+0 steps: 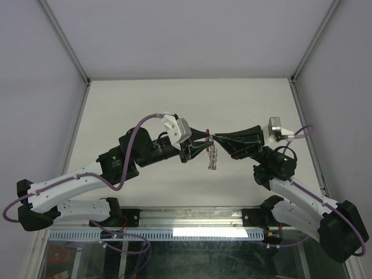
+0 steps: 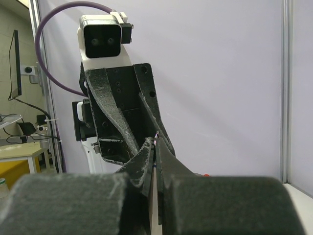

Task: Put the keys on the keyring

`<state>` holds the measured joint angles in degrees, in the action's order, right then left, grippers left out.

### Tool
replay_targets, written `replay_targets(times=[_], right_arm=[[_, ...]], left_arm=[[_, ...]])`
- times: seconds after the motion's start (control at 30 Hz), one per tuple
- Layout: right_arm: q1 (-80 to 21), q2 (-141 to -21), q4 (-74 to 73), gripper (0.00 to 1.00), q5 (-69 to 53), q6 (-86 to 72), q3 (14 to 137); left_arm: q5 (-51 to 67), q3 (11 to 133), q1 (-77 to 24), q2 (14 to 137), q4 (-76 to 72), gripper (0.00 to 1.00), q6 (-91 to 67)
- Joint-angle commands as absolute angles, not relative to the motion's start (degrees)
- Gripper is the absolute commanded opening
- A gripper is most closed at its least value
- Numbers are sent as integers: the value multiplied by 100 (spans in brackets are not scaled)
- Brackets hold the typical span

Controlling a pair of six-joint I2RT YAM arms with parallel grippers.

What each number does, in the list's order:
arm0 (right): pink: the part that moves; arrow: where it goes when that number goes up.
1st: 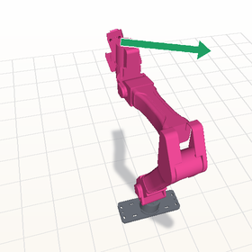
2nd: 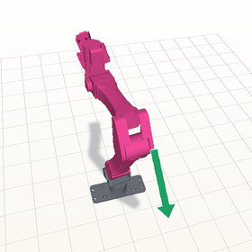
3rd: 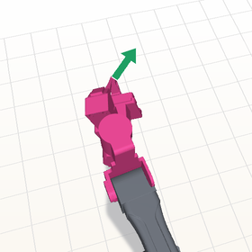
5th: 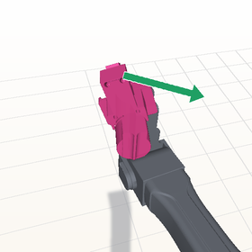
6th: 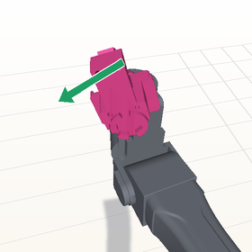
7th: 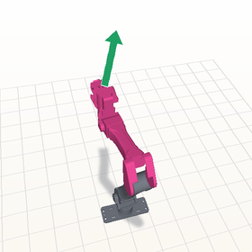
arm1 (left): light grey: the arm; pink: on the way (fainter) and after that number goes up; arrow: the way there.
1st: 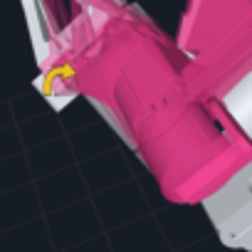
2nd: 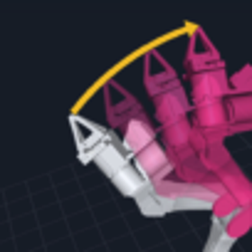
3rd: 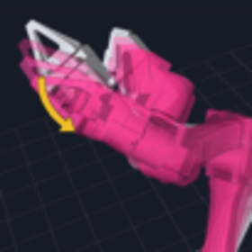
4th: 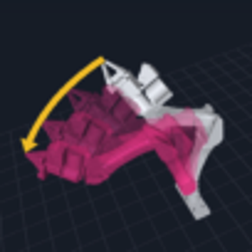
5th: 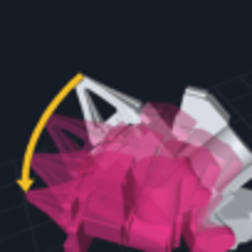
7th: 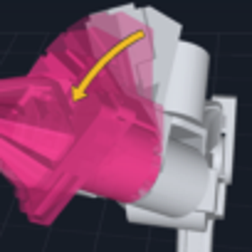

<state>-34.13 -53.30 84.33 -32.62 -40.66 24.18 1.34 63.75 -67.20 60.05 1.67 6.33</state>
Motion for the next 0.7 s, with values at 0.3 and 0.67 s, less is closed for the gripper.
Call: replay_targets(times=[0.3,0.67], right_arm=[[-3445,-5109,9109,0,-3146,-4027,2661],[-3450,-5059,9045,0,-3100,-3999,2669]], left_arm=[[134,6477,-6783,6039,131,23,613],[10,6521,-6785,6005,236,2,699]])
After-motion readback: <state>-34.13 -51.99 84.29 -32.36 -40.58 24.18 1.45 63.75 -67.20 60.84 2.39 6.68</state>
